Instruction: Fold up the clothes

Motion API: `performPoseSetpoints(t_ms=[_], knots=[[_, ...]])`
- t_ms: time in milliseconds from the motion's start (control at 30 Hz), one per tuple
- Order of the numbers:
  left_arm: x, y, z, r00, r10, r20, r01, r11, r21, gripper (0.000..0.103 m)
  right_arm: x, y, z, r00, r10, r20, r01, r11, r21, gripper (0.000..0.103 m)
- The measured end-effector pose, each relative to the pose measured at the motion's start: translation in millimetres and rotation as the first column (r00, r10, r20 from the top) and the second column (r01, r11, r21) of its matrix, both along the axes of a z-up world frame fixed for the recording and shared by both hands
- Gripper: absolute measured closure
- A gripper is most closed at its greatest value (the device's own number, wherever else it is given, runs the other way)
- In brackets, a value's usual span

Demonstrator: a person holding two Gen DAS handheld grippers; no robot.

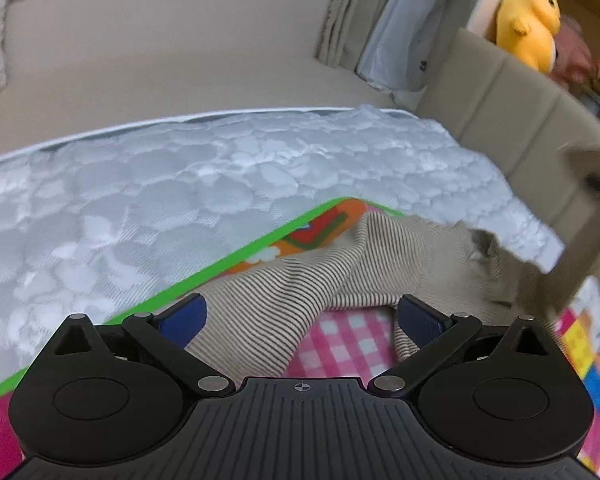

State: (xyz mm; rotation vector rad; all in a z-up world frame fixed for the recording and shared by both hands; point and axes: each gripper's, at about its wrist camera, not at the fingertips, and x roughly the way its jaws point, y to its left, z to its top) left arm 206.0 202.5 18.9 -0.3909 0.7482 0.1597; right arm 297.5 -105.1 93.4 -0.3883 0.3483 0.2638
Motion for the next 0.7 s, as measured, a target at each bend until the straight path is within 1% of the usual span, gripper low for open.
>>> performPoseSetpoints(t_ms=[100,167,200,233,267,333,367,400,467,500,567,600,700], knots=[[-10,14,8,1.0,0.006,0.02,-0.006,0.999,-0.035,0.0,2,34,-21,0.997,0.057,-0.046,-0.059,0.998,-0.025,0.094],[-17,26,9,1.0,0.013,0.024,-0.012,0.999,-0.042,0.0,12,50,-33,0.992,0.089,-0.089,-0.093,0.995,-0.047,0.092],[-19,32,6,1.0,0.027,0.017,-0.026,0.999,-0.044,0.0,14,59,-40,0.986,0.109,-0.129,-0.118,0.991,-0.06,0.085],[-21,39,3,0.999,0.042,0.008,-0.042,0.998,-0.046,0.0,14,64,-47,0.98,0.117,-0.158,-0.13,0.989,-0.073,0.081],[-22,46,0,0.998,0.058,-0.001,-0.058,0.997,-0.047,0.0,11,70,-51,0.976,0.126,-0.177,-0.143,0.986,-0.083,0.074],[-24,58,-7,0.997,0.078,-0.026,-0.079,0.996,-0.047,0.0,1,75,-57,0.969,0.145,-0.202,-0.165,0.983,-0.085,0.069],[-25,62,-11,0.997,0.071,-0.041,-0.073,0.997,-0.04,0.0,-6,75,-57,0.965,0.155,-0.21,-0.175,0.982,-0.078,0.066],[-25,63,-14,0.997,0.051,-0.052,-0.053,0.998,-0.028,0.0,-13,74,-58,0.962,0.166,-0.217,-0.185,0.98,-0.07,0.062],[-26,58,-19,0.997,-0.028,-0.077,0.03,0.999,0.028,0.0,-27,73,-59,0.955,0.186,-0.232,-0.204,0.977,-0.055,0.058],[-26,54,-21,0.993,-0.072,-0.09,0.077,0.995,0.06,0.0,-34,72,-59,0.951,0.196,-0.239,-0.213,0.976,-0.047,0.056],[-29,44,-26,0.981,-0.157,-0.115,0.17,0.979,0.11,0.0,-44,66,-57,0.95,0.19,-0.249,-0.199,0.98,-0.01,0.054],[-30,42,-29,0.974,-0.189,-0.126,0.203,0.973,0.108,0.0,-49,63,-56,0.949,0.187,-0.254,-0.191,0.982,0.009,0.053],[-27,42,-34,0.96,-0.255,-0.117,0.26,0.965,0.021,0.0,-71,49,-54,0.942,0.182,-0.282,-0.175,0.983,0.052,0.049]])
